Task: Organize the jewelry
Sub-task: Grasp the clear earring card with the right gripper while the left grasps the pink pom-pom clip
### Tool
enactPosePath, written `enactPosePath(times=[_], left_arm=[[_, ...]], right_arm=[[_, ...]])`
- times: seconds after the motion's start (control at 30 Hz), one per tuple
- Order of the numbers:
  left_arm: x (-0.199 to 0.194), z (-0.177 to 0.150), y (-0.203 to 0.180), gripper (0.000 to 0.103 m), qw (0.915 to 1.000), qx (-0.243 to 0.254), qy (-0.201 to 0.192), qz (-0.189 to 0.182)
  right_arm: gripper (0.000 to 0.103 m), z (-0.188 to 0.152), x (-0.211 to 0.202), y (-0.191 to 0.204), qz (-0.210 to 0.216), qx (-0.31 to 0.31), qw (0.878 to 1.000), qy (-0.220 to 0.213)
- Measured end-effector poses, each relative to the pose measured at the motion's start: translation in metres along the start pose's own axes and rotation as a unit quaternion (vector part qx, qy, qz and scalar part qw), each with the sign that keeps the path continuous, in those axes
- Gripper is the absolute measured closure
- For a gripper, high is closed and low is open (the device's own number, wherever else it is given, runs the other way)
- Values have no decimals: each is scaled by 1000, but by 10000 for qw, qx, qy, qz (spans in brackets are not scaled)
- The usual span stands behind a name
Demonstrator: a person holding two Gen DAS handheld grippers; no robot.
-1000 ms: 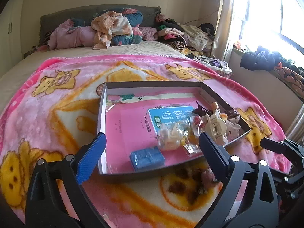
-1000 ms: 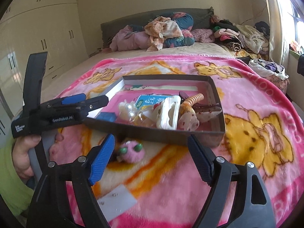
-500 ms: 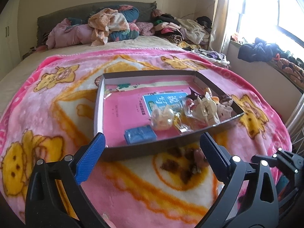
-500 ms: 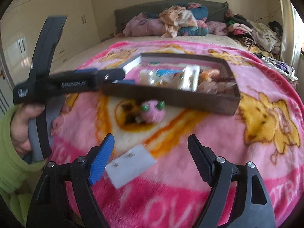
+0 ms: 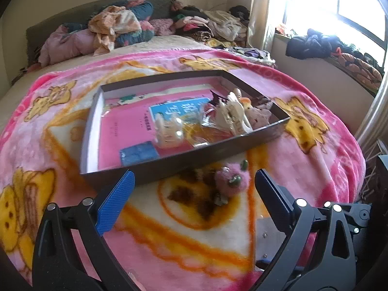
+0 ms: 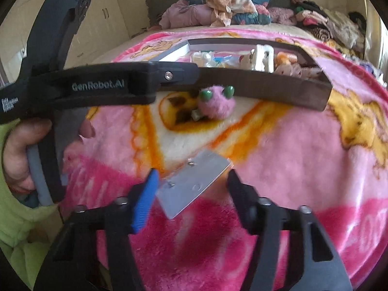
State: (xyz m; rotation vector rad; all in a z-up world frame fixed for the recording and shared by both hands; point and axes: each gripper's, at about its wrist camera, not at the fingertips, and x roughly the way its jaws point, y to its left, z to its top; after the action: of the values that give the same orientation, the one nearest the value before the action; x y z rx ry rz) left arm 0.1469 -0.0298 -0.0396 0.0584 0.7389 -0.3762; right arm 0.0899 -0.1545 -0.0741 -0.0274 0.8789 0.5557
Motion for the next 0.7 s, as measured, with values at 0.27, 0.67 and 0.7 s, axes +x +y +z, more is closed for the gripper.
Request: enactPosePath(times=[0.27,0.67,0.7], left_arm=[[16,2,-11,27,9994,14,176,-310],[45,-4,-25,80,9961,126,590,-645],[45,-5,-26,80,9961,163,584,-648]], right_arm=[[65,2,-9,-16,-43,284,9996,-66],[67,6,-27,-69,-724,923,9922,-413],[67,6,-28,-70,-735,950,9918,-446]])
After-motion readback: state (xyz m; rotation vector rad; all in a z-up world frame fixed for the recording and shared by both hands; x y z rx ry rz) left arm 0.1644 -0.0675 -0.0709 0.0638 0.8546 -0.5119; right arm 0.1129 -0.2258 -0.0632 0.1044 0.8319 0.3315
